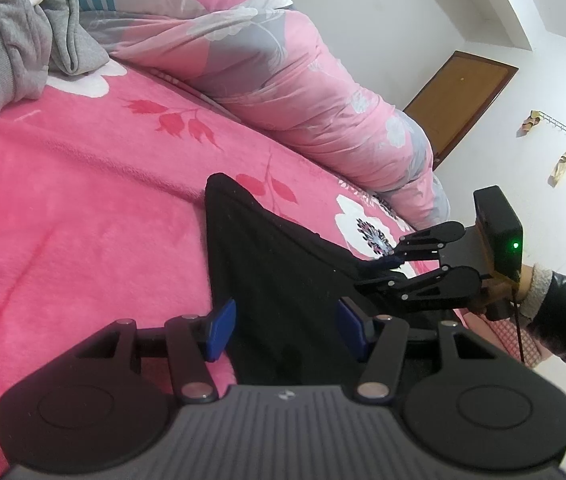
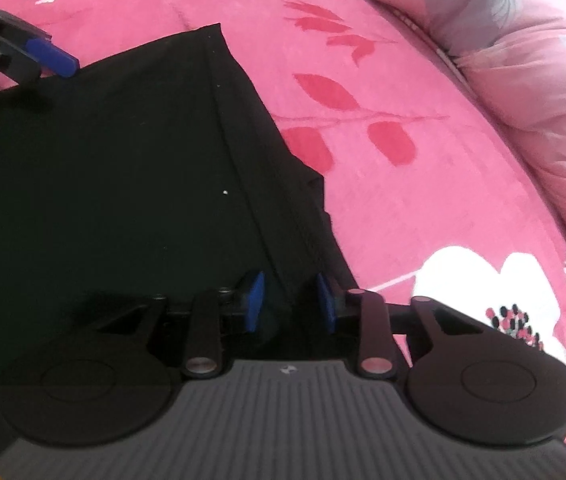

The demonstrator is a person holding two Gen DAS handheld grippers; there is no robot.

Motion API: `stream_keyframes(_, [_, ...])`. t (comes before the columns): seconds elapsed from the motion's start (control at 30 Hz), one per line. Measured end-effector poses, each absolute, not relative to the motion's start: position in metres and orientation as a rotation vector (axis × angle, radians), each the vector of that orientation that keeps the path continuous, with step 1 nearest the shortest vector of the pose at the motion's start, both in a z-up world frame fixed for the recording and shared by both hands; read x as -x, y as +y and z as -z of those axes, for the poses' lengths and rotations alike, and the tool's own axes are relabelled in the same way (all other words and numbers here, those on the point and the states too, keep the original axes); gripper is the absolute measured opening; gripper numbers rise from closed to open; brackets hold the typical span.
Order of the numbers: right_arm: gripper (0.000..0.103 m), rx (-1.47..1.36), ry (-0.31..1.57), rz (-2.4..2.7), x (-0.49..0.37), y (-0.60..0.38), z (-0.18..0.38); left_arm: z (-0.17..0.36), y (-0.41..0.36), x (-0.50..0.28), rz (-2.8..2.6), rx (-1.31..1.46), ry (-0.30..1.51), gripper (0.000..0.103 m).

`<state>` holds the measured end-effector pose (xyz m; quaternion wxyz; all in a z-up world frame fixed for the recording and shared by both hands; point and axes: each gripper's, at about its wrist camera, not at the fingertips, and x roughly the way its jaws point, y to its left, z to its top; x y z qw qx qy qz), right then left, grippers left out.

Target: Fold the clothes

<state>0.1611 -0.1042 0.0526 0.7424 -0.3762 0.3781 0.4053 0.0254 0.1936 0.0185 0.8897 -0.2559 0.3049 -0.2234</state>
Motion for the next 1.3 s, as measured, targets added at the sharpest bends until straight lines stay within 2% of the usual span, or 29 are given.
stream_keyframes(0.07, [0.005, 0.843, 0.820, -0.891, -0.158, -0.102, -0.052, -0.018, 0.193, -0.025, 0.464, 0.531, 0.633, 0.057])
stream_keyframes(0.1, [0.004, 0.868, 0.800, -0.887, -0.153, -0.099, -0.052, -0.018, 0.194, -0.025, 0.464, 0.531, 0.633, 0.057])
stream_keyframes(0.43, [0.003, 0.888, 0.640, -0.780, -0.137, -0.102, -0.074, -0.018, 0.193, -0.024, 0.466, 0.526, 0.631, 0.057])
stream_keyframes(0.73, [0.003, 0.902, 0.652, -0.723, -0.152, -0.100, -0.053, -0.018, 0.192, -0.025, 0.464, 0.521, 0.638, 0.057])
stream_keyframes(0.9, [0.006, 0.892, 0.672, -0.698, -0.153, -0.100, -0.042, -0.018, 0.191, -0.026, 0.461, 0.510, 0.645, 0.057])
stream_keyframes(1.03, [0.017, 0.859, 0.637, -0.700, -0.145, -0.101, -0.061, -0.018, 0.191, -0.025, 0.458, 0.506, 0.644, 0.057])
stream_keyframes(1.17, [0.018, 0.820, 0.597, -0.713, -0.137, -0.101, -0.084, -0.018, 0.190, -0.024, 0.457, 0.501, 0.644, 0.057])
stream_keyframes(1.3, [0.017, 0.764, 0.592, -0.821, -0.136, -0.079, -0.082, -0.018, 0.190, -0.025, 0.457, 0.500, 0.646, 0.057])
